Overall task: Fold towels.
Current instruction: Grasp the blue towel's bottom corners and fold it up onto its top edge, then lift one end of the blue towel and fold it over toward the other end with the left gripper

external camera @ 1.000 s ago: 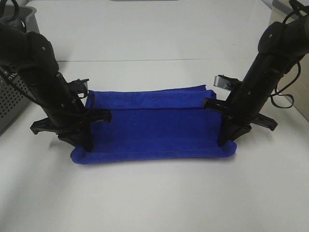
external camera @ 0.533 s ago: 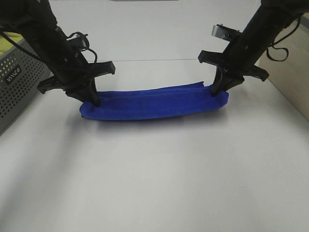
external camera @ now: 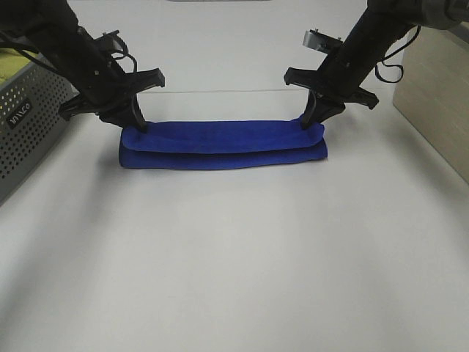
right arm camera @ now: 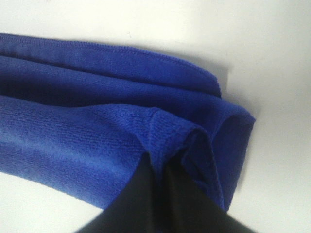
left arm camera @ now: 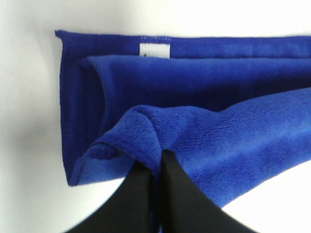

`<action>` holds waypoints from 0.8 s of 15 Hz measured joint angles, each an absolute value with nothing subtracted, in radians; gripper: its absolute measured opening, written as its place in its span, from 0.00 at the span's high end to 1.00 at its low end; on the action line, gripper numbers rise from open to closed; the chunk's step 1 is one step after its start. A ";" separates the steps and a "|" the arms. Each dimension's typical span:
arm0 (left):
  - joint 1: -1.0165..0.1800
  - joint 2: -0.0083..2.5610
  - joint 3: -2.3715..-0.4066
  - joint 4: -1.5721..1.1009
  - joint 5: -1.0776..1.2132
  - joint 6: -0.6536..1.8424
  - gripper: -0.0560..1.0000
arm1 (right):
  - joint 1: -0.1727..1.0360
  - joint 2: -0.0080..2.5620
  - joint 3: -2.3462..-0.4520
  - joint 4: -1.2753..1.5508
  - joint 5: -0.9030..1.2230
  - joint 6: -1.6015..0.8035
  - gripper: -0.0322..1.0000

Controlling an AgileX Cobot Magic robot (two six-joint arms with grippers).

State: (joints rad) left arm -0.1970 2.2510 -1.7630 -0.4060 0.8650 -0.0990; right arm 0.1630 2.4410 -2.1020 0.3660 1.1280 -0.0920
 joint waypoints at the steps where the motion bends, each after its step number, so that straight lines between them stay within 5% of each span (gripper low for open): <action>1: -0.197 2.276 -1.779 -0.407 0.843 -0.099 0.92 | 0.163 2.461 -2.126 0.366 1.127 -0.092 0.97; 3: -0.197 2.304 -1.790 -0.407 0.783 -0.099 0.90 | 0.163 2.486 -2.140 0.365 1.119 -0.090 0.97; 5: -0.197 2.318 -1.790 -0.414 0.735 -0.099 0.78 | 0.163 2.490 -2.140 0.365 1.113 -0.090 0.90; 7: -0.197 2.325 -1.790 -0.420 0.711 -0.098 0.55 | 0.163 2.490 -2.140 0.378 1.102 -0.090 0.71; 9: -0.197 2.325 -1.791 -0.407 0.704 -0.061 0.33 | 0.163 2.489 -2.140 0.401 1.106 -0.090 0.36; 12: -0.197 2.325 -1.792 -0.308 0.733 -0.054 0.29 | 0.163 2.478 -2.140 0.378 1.154 -0.090 0.21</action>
